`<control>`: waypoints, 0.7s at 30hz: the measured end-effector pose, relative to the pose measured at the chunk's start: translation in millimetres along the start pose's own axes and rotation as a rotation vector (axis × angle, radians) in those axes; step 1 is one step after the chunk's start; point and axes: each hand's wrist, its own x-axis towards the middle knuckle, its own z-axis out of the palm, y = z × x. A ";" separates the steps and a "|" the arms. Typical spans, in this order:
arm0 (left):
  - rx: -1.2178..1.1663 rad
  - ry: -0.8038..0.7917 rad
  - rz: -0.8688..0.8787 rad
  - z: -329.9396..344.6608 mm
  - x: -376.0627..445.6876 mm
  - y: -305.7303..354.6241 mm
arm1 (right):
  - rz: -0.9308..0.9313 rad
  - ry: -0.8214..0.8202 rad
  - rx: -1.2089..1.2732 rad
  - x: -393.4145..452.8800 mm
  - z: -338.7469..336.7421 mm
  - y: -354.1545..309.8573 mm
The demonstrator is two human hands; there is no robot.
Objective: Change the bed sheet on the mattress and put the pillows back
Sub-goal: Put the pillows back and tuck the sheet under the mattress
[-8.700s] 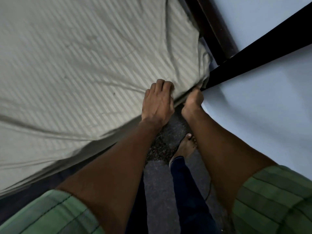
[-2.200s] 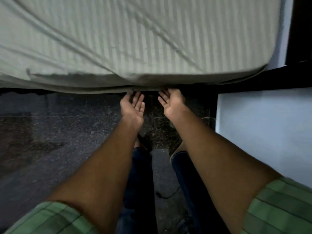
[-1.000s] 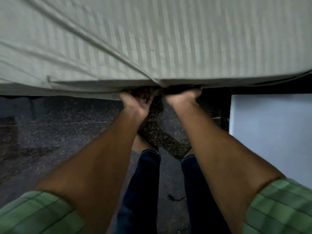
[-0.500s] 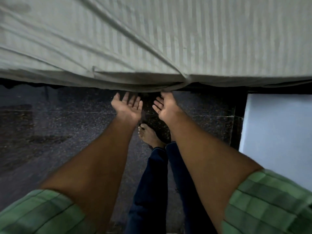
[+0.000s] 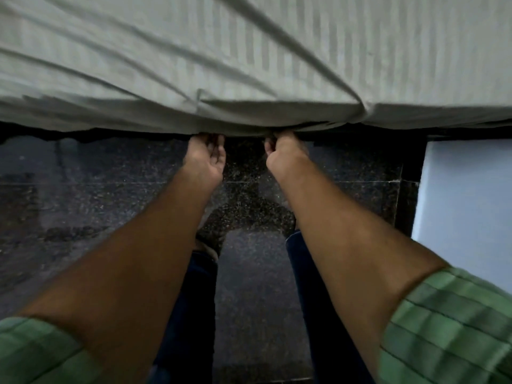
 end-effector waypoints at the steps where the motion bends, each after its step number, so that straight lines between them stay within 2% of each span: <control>1: -0.020 -0.012 -0.010 -3.8 -0.1 7.8 | -0.003 0.005 0.080 -5.3 2.5 3.3; 6: -0.164 -0.079 0.033 -16.7 -13.9 33.2 | -0.028 -0.066 0.269 -24.6 15.7 23.6; 9: -0.155 -0.201 -0.013 -20.0 -18.5 26.9 | -0.013 -0.143 0.204 -37.6 27.1 35.0; 11: -0.056 -0.238 -0.013 -15.9 -20.0 21.8 | -0.029 -0.143 0.145 -40.5 35.7 35.7; 19: 0.269 -0.059 0.042 -2.3 -17.2 13.4 | -0.101 0.017 -0.212 -28.8 40.0 33.5; 21: 0.293 -0.026 0.053 -4.7 -12.1 10.2 | -0.100 0.035 -0.352 26.0 45.1 57.2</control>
